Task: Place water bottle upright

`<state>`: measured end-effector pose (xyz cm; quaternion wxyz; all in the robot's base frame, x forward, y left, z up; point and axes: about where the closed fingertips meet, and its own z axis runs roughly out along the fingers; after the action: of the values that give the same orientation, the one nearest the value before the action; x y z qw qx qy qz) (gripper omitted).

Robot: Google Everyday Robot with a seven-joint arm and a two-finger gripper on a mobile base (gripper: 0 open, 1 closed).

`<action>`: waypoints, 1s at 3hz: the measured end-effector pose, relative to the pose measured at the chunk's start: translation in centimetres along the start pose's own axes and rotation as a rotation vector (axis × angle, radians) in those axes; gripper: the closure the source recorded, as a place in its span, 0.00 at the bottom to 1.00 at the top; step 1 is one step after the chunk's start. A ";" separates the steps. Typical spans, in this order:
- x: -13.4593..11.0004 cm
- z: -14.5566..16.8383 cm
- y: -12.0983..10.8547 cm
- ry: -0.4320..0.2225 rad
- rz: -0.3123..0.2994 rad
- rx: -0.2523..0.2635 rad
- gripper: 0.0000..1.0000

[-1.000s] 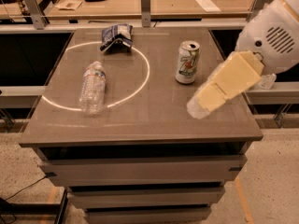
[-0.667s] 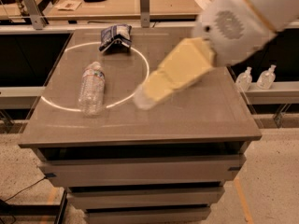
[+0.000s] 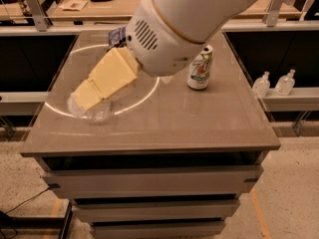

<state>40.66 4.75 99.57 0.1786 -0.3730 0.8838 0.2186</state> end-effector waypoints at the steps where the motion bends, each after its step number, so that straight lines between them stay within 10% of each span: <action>1: -1.2 4.2 0.7 0.018 -0.020 0.051 0.00; 3: -0.8 11.7 -0.7 0.050 -0.102 0.156 0.00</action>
Offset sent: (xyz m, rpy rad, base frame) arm 0.0268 0.0769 -0.1240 -0.2101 -0.1354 0.0827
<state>43.45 10.84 89.96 0.1956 -0.4077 0.8823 0.1306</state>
